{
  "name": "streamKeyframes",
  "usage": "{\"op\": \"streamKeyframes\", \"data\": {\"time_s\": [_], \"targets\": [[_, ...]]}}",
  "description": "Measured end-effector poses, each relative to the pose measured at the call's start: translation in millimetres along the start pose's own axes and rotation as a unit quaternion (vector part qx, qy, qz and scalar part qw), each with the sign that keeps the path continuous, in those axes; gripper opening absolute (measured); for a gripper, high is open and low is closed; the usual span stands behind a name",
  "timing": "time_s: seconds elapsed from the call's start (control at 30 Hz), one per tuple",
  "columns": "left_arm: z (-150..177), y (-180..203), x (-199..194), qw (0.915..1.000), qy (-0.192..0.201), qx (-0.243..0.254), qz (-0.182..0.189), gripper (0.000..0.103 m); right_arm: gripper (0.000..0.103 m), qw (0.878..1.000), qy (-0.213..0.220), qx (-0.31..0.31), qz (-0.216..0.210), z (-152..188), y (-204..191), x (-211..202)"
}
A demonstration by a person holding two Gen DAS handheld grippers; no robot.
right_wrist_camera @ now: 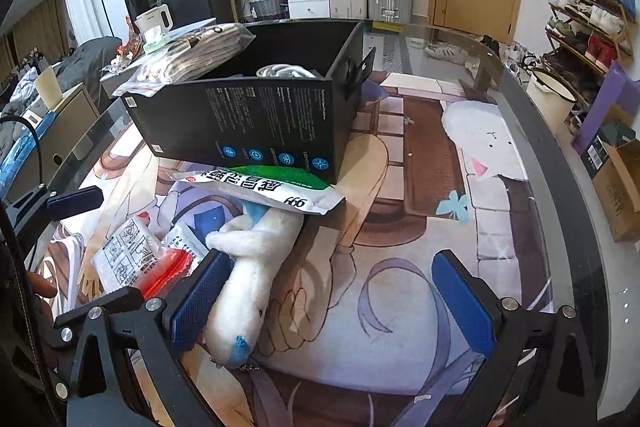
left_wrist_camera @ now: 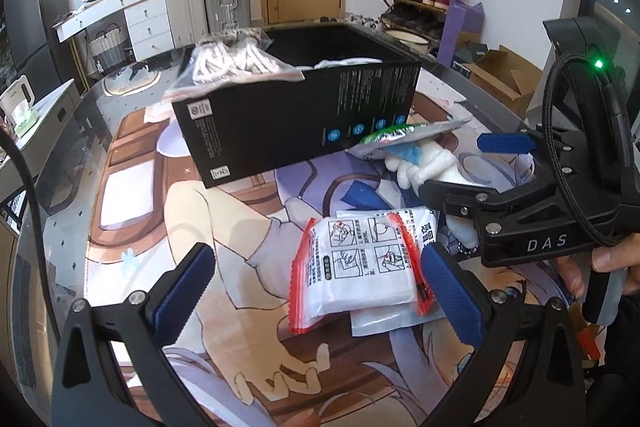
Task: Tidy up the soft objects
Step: 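Move the right gripper to the white plush while the left approaches the red-edged packet, then close the right gripper on the white plush while the left grasps the red-edged packet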
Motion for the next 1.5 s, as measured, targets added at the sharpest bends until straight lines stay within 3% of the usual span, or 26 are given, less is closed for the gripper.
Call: {"op": "streamKeyframes", "data": {"time_s": [0.57,0.93,1.17,1.5], "targets": [[6,-6,8,0.9992,-0.030,-0.025,0.011,0.103,0.100,1.000,-0.005,-0.001,0.003,6,4,2],[6,-5,7,0.9991,-0.031,-0.025,0.017,0.103,0.066,0.999,0.010,-0.026,-0.025,7,-18,-8],[6,-5,5,0.9991,-0.029,-0.025,0.018,0.103,0.028,0.998,0.019,-0.024,-0.062,10,-31,-17],[4,-5,3,0.9991,-0.026,-0.024,0.022,0.102,0.026,0.997,0.028,-0.029,-0.066,13,-34,-26]]}}
Point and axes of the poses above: each gripper's, at about its wrist camera, not at the fingertips, and x roughly the way its jaws point, y to its right, z to its underside, the point moved 10 cm from there along x, roughly the way its jaws point, and after that the axes turned 10 degrees about y, right-handed, at the moved point
